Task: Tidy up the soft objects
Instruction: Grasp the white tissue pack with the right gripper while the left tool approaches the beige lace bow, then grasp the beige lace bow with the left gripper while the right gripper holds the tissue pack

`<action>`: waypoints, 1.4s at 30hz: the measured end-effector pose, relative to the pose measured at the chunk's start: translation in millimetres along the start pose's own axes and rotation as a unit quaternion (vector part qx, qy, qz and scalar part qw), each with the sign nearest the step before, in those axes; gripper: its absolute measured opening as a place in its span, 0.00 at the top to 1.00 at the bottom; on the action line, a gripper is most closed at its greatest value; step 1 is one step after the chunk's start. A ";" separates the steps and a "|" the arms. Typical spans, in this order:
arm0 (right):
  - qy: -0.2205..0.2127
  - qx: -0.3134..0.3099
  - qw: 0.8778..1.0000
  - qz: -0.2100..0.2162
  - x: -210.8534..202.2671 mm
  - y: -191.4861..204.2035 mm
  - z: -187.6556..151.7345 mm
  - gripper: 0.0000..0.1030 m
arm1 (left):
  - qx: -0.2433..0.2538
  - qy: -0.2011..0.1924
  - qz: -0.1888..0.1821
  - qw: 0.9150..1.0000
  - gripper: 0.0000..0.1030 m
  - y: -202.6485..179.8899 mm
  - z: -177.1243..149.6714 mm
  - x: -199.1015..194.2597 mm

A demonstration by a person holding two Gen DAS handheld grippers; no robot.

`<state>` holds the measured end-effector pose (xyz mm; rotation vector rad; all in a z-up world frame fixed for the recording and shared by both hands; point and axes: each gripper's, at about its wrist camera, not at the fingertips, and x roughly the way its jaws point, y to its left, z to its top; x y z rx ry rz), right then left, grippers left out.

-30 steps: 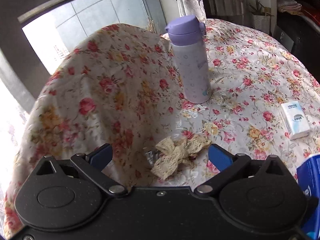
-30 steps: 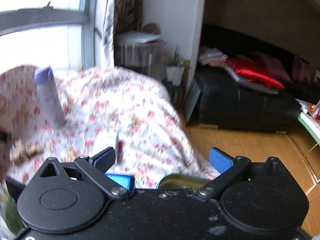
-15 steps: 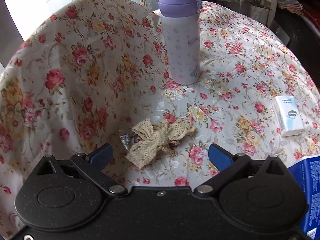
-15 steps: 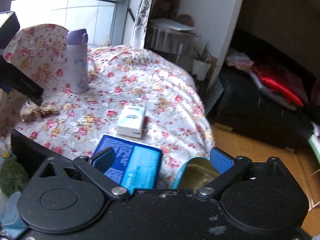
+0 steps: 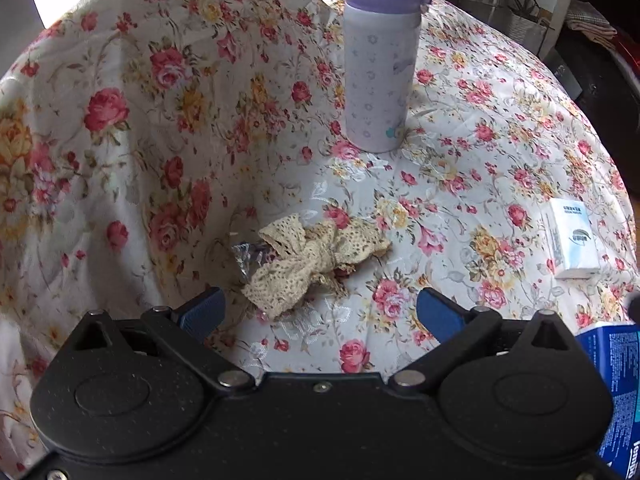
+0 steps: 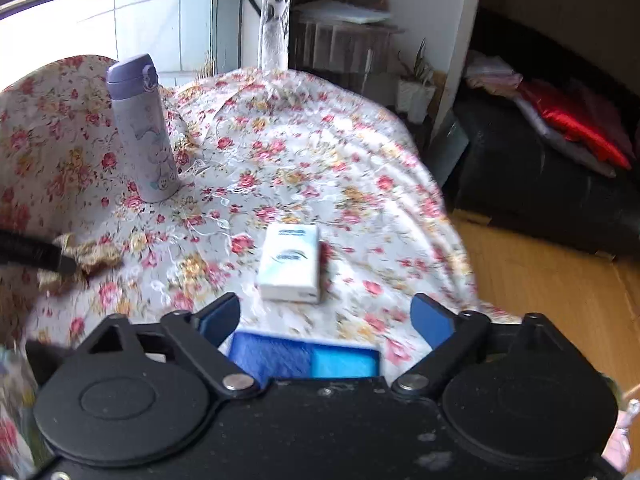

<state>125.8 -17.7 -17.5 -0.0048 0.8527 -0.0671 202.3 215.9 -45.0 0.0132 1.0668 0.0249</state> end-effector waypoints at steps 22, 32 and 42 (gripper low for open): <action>0.152 0.044 0.987 -0.006 127.4 17.6 42.4 0.51 | -0.029 0.038 -0.031 0.998 0.04 7.7 -0.4 26.2; 0.077 0.092 0.992 0.025 65.9 -8.8 44.5 0.51 | -0.045 0.033 -0.030 0.998 0.04 13.1 -0.6 26.5; 0.041 0.106 0.992 0.060 -20.6 -44.7 0.4 0.51 | -0.086 0.012 -0.056 0.995 0.04 22.5 5.8 22.8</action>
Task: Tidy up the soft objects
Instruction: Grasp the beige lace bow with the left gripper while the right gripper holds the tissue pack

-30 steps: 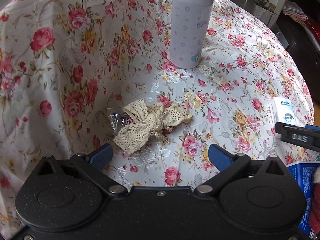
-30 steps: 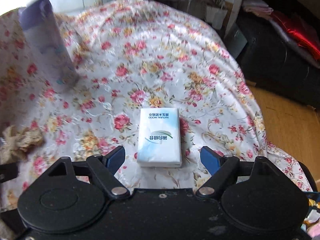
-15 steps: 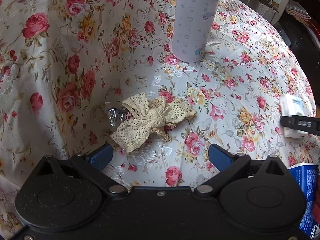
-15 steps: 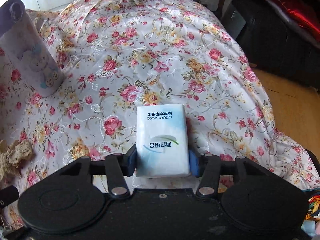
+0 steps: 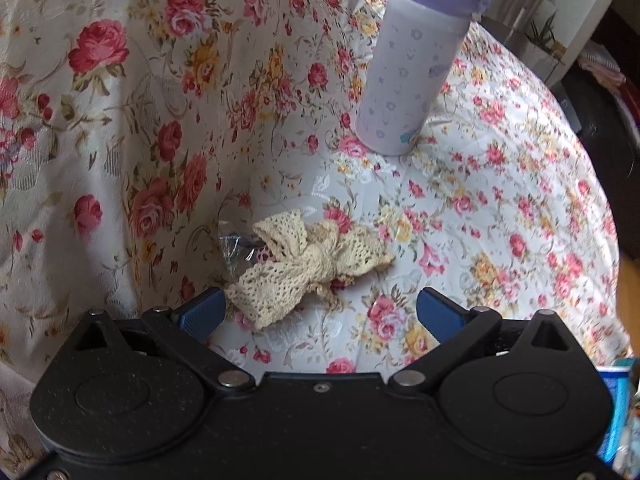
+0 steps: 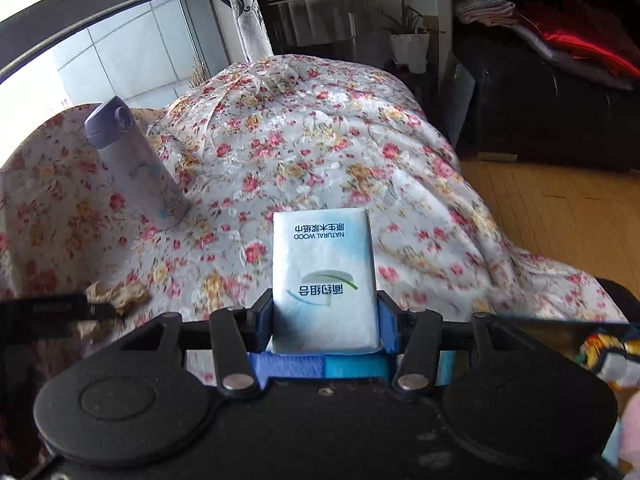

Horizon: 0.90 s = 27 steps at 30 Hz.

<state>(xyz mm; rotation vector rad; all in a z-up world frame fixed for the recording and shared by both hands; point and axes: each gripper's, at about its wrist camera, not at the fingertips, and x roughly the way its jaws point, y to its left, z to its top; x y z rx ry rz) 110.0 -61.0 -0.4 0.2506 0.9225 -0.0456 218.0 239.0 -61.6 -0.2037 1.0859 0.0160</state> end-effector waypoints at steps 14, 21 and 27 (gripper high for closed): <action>-0.036 -0.018 0.999 -0.004 -43.0 -29.6 -45.7 0.51 | 0.023 -0.024 0.047 0.998 0.04 -19.8 7.6 11.1; -0.023 -0.028 0.999 0.007 -28.0 -33.9 -52.3 0.51 | 0.016 0.001 0.070 0.997 0.04 -20.7 10.4 32.8; -0.007 -0.018 0.999 0.031 -20.9 -34.6 -53.0 0.51 | 0.022 0.009 0.096 0.995 0.04 -24.3 9.8 45.3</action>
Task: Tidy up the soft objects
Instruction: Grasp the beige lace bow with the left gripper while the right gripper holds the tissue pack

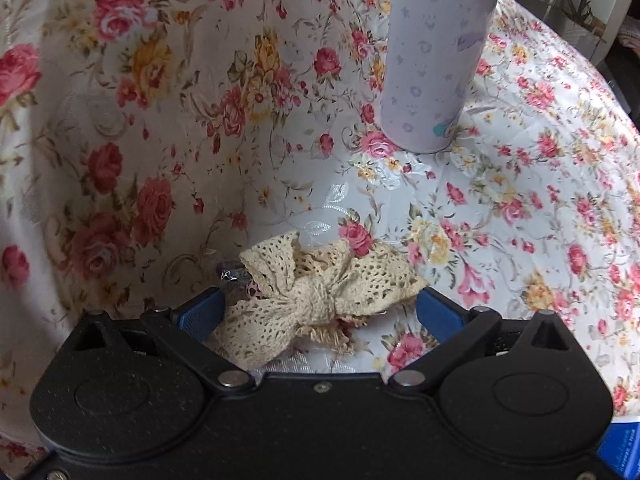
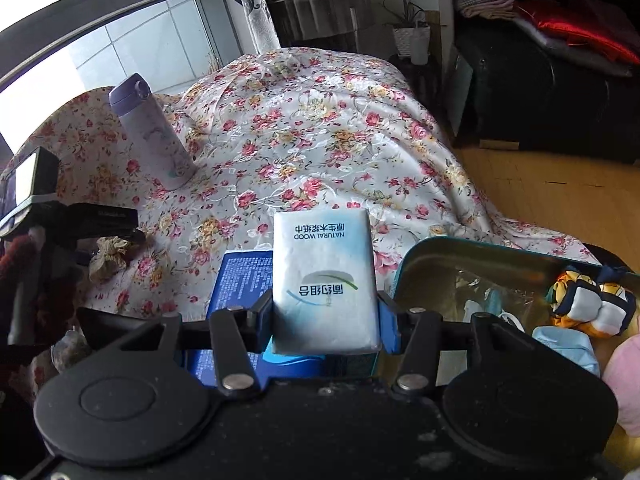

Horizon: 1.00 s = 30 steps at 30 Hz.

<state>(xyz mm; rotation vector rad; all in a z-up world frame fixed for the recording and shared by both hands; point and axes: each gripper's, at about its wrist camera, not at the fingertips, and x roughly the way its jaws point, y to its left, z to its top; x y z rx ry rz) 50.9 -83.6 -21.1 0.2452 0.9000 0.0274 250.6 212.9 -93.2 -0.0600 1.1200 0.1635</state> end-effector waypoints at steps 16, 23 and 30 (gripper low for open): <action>0.011 -0.003 1.000 0.001 12.1 -3.0 -2.6 0.51 | -0.042 0.013 -0.026 0.999 0.04 21.6 6.8 2.2; 0.002 -0.016 1.000 0.002 9.5 -1.3 -4.9 0.51 | -0.020 0.025 -0.019 0.999 0.23 12.9 7.8 10.5; -0.018 -0.031 0.999 0.005 6.4 0.9 -5.6 0.51 | -0.017 -0.003 -0.031 0.999 0.31 10.0 4.7 -1.0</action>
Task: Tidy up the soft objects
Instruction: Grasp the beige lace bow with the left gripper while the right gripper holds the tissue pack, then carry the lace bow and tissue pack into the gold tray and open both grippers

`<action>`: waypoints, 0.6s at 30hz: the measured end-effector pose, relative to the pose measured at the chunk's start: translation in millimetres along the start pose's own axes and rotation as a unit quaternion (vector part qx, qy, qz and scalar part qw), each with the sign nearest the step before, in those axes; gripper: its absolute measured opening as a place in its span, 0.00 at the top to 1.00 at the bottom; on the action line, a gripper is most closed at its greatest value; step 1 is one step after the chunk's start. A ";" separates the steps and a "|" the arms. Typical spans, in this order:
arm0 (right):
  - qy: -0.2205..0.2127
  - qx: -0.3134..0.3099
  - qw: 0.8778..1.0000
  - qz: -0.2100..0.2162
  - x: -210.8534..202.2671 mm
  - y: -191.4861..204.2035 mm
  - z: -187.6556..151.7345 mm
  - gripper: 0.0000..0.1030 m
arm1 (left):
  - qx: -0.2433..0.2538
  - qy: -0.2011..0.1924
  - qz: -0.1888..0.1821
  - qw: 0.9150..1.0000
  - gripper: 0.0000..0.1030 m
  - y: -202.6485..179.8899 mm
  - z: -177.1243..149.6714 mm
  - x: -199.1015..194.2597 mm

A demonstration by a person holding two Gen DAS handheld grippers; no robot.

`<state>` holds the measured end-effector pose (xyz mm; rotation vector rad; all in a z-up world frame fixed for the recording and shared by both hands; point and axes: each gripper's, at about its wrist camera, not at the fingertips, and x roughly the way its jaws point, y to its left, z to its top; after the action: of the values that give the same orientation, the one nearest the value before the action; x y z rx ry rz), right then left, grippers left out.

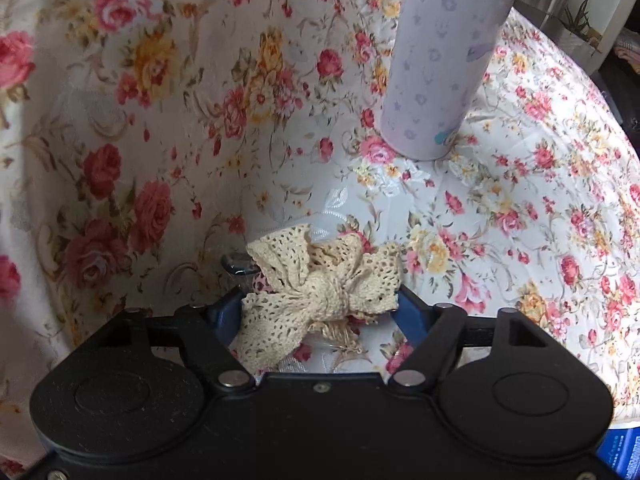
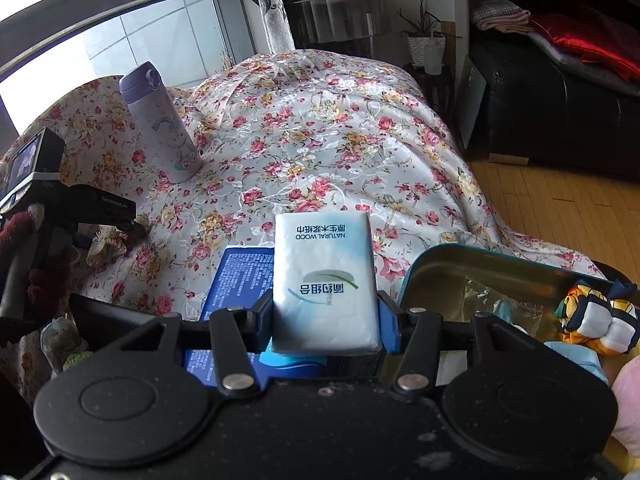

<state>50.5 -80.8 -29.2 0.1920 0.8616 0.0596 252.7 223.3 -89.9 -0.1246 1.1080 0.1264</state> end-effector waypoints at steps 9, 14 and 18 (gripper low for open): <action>-0.026 -0.003 1.000 -0.005 -0.4 -0.9 1.6 0.51 | -0.010 -0.076 -0.020 0.997 0.31 6.6 -7.4 -42.4; -0.045 -0.010 0.999 -0.012 -6.2 0.9 1.8 0.51 | 0.019 -0.124 -0.020 0.992 0.31 -0.1 -20.9 -77.1; -0.055 -0.009 0.998 -0.018 -14.0 0.4 1.1 0.51 | 0.029 -0.129 -0.040 0.990 0.31 -5.0 -40.2 -100.1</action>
<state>42.3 -82.4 -17.9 0.1623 0.7540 0.0233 173.9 207.8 -17.7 -0.0977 0.8471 0.0363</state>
